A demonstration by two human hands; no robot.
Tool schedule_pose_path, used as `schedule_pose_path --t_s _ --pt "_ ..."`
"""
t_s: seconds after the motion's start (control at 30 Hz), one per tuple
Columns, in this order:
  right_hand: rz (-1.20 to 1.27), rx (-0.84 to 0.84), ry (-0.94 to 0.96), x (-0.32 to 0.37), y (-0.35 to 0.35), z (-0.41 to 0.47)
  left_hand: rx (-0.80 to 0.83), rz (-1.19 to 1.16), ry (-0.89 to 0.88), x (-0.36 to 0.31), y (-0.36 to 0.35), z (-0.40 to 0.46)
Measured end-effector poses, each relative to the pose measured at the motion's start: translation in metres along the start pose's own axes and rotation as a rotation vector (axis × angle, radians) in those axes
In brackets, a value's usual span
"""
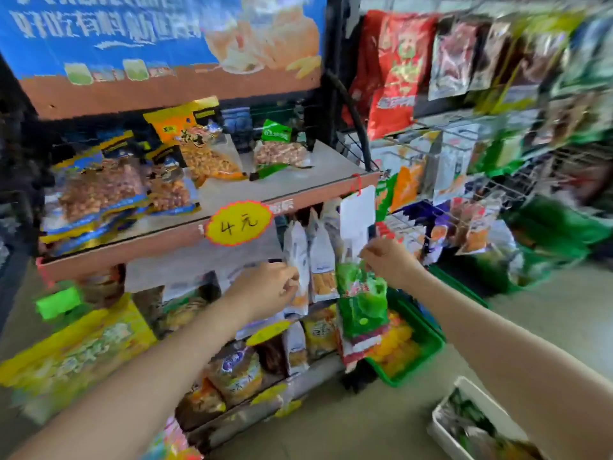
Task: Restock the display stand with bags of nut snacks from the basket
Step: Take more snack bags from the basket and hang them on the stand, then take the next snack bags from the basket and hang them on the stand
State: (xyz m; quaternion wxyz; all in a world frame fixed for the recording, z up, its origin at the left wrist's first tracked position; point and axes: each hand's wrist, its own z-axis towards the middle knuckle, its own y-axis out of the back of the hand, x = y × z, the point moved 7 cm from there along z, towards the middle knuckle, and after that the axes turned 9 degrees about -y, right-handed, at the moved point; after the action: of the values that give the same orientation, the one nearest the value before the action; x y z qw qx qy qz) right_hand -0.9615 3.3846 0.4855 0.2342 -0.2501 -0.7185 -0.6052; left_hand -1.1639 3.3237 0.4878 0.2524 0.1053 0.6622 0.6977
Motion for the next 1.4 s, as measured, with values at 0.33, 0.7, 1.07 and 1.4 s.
schedule_pose_path --t_s 0.33,0.7,1.07,1.4 --pt "-0.343 -0.100 -0.484 -0.348 0.106 -0.115 0.427 0.006 -0.268 -0.239 -0.195 0.129" --pt "-0.260 0.013 -0.915 -0.579 0.095 -0.171 0.797 -0.070 -0.413 -0.384 -0.385 0.235" --pt "0.078 0.142 -1.191 -0.815 -0.040 -0.104 1.063 -0.087 -0.282 -0.394 -0.679 0.310" --pt "0.209 0.186 -1.350 -0.999 -0.217 -0.054 1.108 -0.129 -0.163 -0.409 -0.931 0.300"
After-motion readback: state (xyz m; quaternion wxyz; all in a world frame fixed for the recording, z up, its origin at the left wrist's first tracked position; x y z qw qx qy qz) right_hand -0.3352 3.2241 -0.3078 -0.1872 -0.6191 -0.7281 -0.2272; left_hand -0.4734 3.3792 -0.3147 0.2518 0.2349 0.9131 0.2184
